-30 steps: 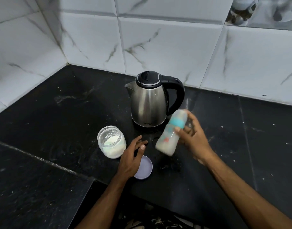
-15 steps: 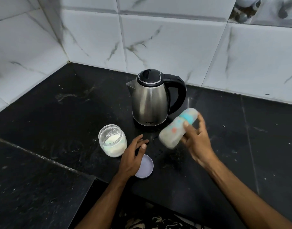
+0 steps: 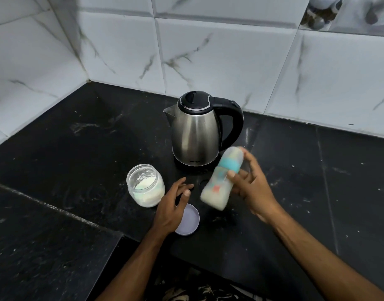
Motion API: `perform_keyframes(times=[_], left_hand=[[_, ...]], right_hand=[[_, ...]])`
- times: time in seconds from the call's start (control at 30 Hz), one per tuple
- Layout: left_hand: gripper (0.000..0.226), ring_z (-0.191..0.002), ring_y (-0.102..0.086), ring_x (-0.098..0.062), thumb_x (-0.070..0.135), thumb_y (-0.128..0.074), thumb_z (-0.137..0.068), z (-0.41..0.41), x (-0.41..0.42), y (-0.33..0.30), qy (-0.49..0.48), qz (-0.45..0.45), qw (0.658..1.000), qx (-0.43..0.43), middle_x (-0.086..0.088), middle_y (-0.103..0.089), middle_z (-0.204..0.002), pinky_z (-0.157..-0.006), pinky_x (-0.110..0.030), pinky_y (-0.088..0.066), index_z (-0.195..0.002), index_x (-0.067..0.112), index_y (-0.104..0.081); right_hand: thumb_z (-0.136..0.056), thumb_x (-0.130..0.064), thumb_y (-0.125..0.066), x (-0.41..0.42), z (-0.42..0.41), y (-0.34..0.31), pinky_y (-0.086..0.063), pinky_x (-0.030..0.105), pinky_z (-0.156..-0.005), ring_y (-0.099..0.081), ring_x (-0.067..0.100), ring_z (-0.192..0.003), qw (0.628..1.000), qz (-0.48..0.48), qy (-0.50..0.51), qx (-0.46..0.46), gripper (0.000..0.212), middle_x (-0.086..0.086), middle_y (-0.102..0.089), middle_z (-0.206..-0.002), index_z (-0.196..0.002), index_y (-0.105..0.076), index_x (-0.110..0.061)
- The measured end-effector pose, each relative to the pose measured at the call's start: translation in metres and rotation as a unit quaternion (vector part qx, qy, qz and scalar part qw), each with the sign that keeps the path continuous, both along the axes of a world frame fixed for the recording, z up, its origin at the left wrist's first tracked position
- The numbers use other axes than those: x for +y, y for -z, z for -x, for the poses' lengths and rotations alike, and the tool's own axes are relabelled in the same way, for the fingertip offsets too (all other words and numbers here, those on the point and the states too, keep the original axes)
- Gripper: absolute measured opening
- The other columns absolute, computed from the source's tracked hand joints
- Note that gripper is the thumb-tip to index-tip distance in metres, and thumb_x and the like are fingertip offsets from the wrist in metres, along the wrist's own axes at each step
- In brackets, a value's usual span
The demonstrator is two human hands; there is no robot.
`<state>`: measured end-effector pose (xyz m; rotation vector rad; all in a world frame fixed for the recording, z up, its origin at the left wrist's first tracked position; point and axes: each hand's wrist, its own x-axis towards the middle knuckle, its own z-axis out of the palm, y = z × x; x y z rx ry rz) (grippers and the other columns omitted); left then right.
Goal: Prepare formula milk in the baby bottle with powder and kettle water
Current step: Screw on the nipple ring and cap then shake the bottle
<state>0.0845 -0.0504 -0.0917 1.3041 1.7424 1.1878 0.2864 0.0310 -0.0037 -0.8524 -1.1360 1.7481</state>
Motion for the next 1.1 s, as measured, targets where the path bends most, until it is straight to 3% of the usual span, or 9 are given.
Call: perform_keyframes(times=[0.1,0.23,0.3,0.43,0.6,0.77,0.87,0.93,1.1], left_hand=[[0.07,-0.122,-0.056,0.002,0.061,-0.041,-0.09,-0.001,0.0,0.0,-0.003,-0.003,1.0,0.003,0.017,-0.068,-0.121,-0.108,-0.035,-0.042,-0.139,0.013,-0.046],[0.069,-0.119,-0.057,0.004,0.061,-0.04,-0.09,0.0,0.0,0.0,-0.004,-0.002,1.0,0.004,0.021,-0.066,-0.12,-0.105,-0.037,-0.045,-0.138,0.013,-0.047],[0.069,-0.12,-0.058,-0.001,0.061,-0.04,-0.091,0.0,0.001,0.001,-0.005,-0.006,1.0,0.003,0.016,-0.067,-0.121,-0.105,-0.04,-0.045,-0.139,0.013,-0.046],[0.07,-0.122,-0.057,-0.003,0.063,-0.04,-0.091,-0.001,0.001,0.001,-0.007,-0.008,1.0,0.005,0.016,-0.068,-0.121,-0.107,-0.041,-0.044,-0.139,0.013,-0.046],[0.077,-0.121,-0.058,-0.004,0.07,-0.04,-0.09,0.001,0.001,0.003,-0.005,-0.007,1.0,-0.001,0.014,-0.067,-0.123,-0.104,-0.045,-0.046,-0.14,0.013,-0.045],[0.068,-0.123,-0.056,-0.002,0.061,-0.041,-0.091,-0.001,0.0,0.001,-0.01,-0.004,1.0,0.002,0.02,-0.067,-0.12,-0.108,-0.041,-0.043,-0.14,0.014,-0.046],[0.067,-0.117,-0.056,0.007,0.061,-0.041,-0.09,0.0,0.001,-0.001,-0.011,-0.001,1.0,0.008,0.034,-0.064,-0.114,-0.105,-0.037,-0.045,-0.138,0.015,-0.047],[0.072,-0.119,-0.058,0.002,0.066,-0.04,-0.09,0.0,0.001,-0.001,-0.009,-0.003,1.0,0.006,0.025,-0.065,-0.118,-0.104,-0.041,-0.046,-0.14,0.015,-0.046],[0.071,-0.124,-0.056,-0.004,0.066,-0.04,-0.09,0.0,0.0,0.001,-0.011,-0.007,1.0,-0.002,0.017,-0.067,-0.122,-0.107,-0.042,-0.043,-0.14,0.015,-0.045]], right_hand=[[-0.078,-0.021,-0.07,0.015,0.001,-0.007,-0.06,0.036,-0.071,-0.07,0.022,-0.097,0.982,0.067,0.117,0.131,0.072,0.007,-0.07,-0.111,-0.143,-0.038,-0.023],[-0.065,-0.035,-0.089,-0.005,0.005,0.005,-0.06,0.038,-0.073,-0.071,0.026,-0.102,0.999,0.019,-0.032,-0.006,0.082,0.011,-0.072,-0.113,-0.134,-0.046,-0.036],[-0.063,-0.036,-0.09,-0.003,0.003,0.006,-0.059,0.039,-0.074,-0.07,0.026,-0.103,0.999,0.0,-0.03,-0.019,0.082,0.011,-0.071,-0.114,-0.133,-0.047,-0.038],[-0.076,-0.021,-0.073,0.011,0.005,0.001,-0.06,0.036,-0.07,-0.072,0.023,-0.098,0.982,0.078,0.109,0.131,0.073,0.007,-0.071,-0.111,-0.141,-0.04,-0.026],[-0.075,-0.02,-0.078,-0.012,0.01,0.004,-0.06,0.038,-0.077,-0.07,0.026,-0.104,0.997,-0.019,-0.06,-0.055,0.071,0.011,-0.069,-0.117,-0.134,-0.043,-0.036],[-0.074,-0.025,-0.073,0.013,0.013,-0.001,-0.06,0.039,-0.074,-0.071,0.023,-0.1,0.983,0.054,0.131,0.115,0.08,0.004,-0.072,-0.107,-0.145,-0.036,-0.026],[-0.076,-0.021,-0.073,-0.007,0.014,0.003,-0.06,0.039,-0.076,-0.07,0.027,-0.103,1.0,0.01,-0.002,-0.009,0.074,0.012,-0.069,-0.118,-0.141,-0.039,-0.029],[-0.076,-0.02,-0.079,-0.013,0.012,0.007,-0.06,0.038,-0.078,-0.069,0.027,-0.106,0.994,-0.023,-0.079,-0.069,0.076,0.014,-0.067,-0.122,-0.14,-0.04,-0.031],[-0.075,-0.026,-0.076,0.014,0.01,0.004,-0.06,0.037,-0.071,-0.07,0.023,-0.099,0.986,0.075,0.113,0.097,0.079,0.007,-0.07,-0.112,-0.144,-0.038,-0.025]])
